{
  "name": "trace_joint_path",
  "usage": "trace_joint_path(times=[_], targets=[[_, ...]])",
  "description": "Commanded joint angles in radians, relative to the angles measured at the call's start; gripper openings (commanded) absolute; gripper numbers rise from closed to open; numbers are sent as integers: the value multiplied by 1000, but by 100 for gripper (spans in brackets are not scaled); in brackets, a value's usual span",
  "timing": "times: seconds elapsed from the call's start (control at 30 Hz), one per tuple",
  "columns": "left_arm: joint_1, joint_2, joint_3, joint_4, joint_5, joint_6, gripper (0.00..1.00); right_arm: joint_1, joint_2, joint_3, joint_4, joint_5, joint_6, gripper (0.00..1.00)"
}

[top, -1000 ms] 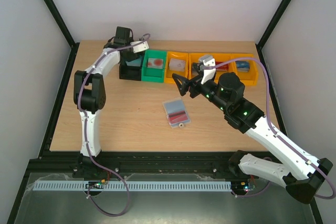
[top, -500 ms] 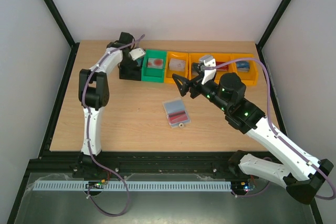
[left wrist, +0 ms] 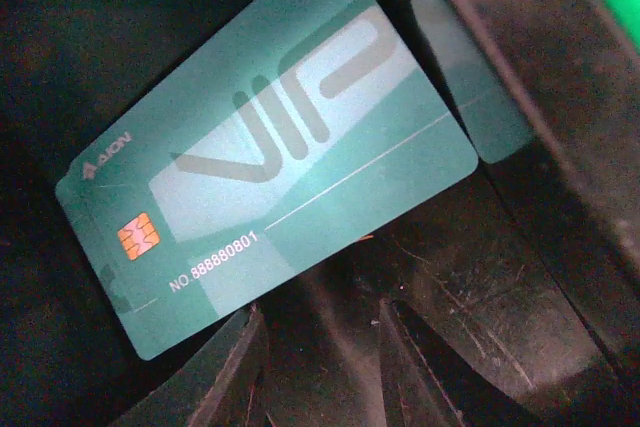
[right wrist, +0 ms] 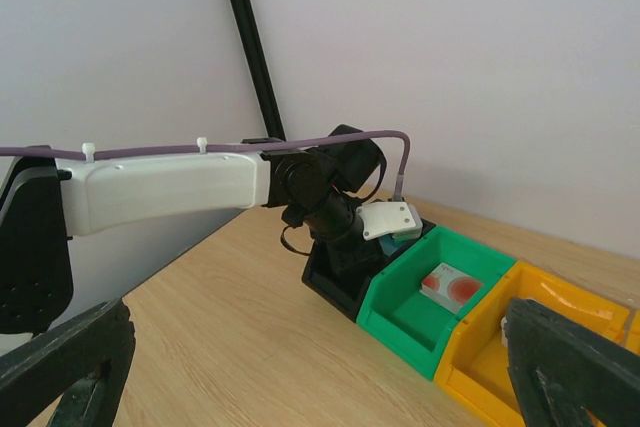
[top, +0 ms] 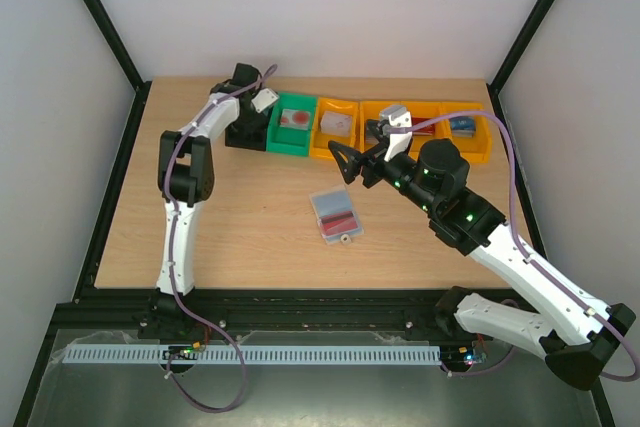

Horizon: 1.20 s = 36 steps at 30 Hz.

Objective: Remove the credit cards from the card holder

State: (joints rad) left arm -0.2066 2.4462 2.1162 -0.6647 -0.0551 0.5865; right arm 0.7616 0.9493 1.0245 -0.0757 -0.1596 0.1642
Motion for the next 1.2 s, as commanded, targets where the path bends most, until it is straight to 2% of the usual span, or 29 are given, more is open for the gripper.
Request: trace_joint_path(times=[0.0, 0.23, 0.5, 0.67, 0.77, 1.17], targets=[[-12, 26, 45, 78, -36, -45, 33, 2, -13, 2, 24, -5, -9, 99], [-16, 15, 57, 34, 8, -55, 34, 2, -23, 0, 13, 10, -6, 99], [-6, -182, -44, -16, 123, -147, 38, 2, 109, -5, -104, 98, 110, 99], [4, -297, -159, -8, 176, -186, 41, 2, 196, -12, -171, 86, 169, 99], [10, -335, -240, 34, 161, -194, 43, 2, 232, -31, -193, 71, 191, 99], [11, -216, -302, 95, 57, -215, 41, 2, 342, -69, -243, 31, 222, 99]])
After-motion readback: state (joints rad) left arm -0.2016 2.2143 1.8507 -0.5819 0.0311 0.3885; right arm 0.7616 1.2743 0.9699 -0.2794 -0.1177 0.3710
